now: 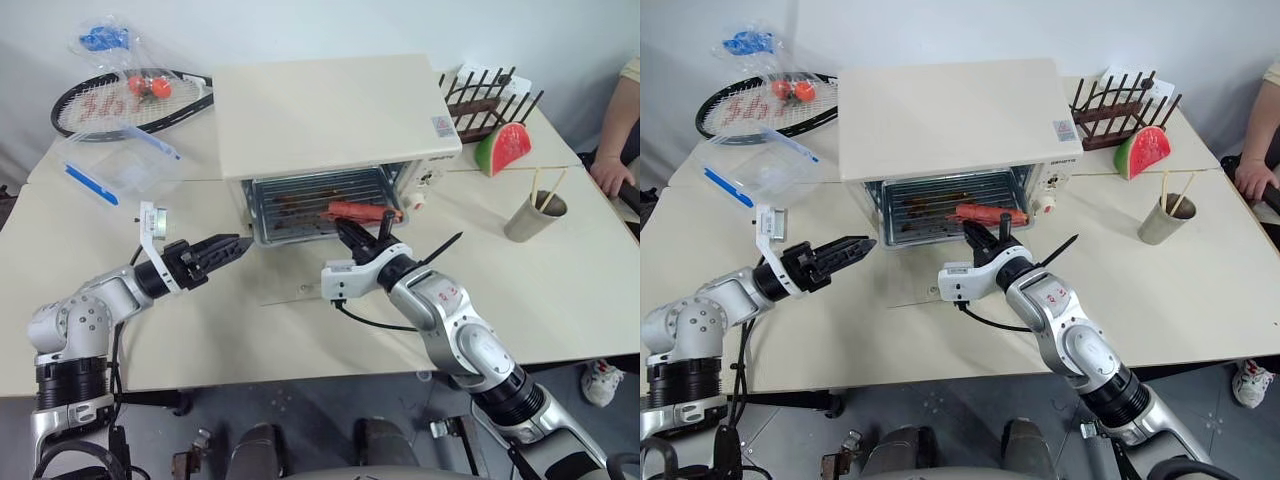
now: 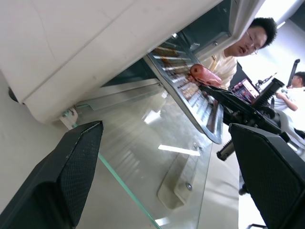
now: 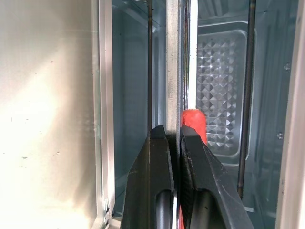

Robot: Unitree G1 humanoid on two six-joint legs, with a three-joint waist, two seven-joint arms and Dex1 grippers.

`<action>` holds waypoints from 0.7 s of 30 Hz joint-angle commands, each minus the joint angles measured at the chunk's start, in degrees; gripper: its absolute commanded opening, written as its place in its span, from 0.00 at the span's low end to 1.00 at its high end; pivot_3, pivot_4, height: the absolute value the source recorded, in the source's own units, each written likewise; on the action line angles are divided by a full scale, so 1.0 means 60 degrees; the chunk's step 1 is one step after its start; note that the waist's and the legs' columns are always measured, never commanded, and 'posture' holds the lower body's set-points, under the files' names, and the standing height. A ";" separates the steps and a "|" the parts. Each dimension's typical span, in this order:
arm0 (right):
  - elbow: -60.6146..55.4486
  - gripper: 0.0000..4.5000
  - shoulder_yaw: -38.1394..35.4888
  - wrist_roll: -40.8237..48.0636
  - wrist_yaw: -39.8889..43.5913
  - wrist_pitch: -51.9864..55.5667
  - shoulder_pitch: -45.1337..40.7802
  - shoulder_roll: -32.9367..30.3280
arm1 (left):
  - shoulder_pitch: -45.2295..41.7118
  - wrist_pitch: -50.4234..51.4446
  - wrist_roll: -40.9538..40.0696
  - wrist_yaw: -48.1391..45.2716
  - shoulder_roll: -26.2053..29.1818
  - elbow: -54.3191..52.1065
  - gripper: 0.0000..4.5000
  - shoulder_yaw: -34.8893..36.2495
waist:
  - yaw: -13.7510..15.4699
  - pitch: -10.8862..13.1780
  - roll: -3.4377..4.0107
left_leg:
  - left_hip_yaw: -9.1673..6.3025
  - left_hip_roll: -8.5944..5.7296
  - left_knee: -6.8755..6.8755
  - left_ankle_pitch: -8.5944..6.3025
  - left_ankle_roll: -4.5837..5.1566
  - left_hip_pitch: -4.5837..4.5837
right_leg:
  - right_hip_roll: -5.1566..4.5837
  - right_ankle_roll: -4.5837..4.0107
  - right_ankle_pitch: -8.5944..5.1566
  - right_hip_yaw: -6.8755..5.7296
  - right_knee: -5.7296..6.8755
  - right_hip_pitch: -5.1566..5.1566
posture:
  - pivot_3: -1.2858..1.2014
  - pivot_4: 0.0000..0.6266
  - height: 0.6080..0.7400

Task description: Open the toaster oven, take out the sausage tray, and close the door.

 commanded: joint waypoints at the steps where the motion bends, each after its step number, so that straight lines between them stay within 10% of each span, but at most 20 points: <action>1: 0.0201 0.00 -0.0084 -0.0283 -0.0375 -0.0381 -0.0368 0.0154 | -0.0180 0.0113 -0.0122 0.0034 -0.0065 0.0026 0.99 -0.0058 | -0.0008 0.0000 0.0000 | 0.0001 0.0000 -0.0001 0.0000 0.0000 0.0001 | 0.0000 0.0000 0.0000 0.0000 0.0000 0.0000 | 0.52 0.24 1.00; 21: 0.0337 0.00 -0.0355 -0.0137 -0.1340 -0.1068 0.0201 0.0399 | -0.0120 0.1221 -0.0561 0.0373 -0.0021 -0.0171 0.99 0.0283 | -0.0035 0.0000 0.0000 | -0.0001 -0.0001 -0.0011 0.0000 -0.0002 0.0005 | 0.0000 0.0000 0.0000 0.0001 0.0001 0.0000 | 0.52 0.24 1.00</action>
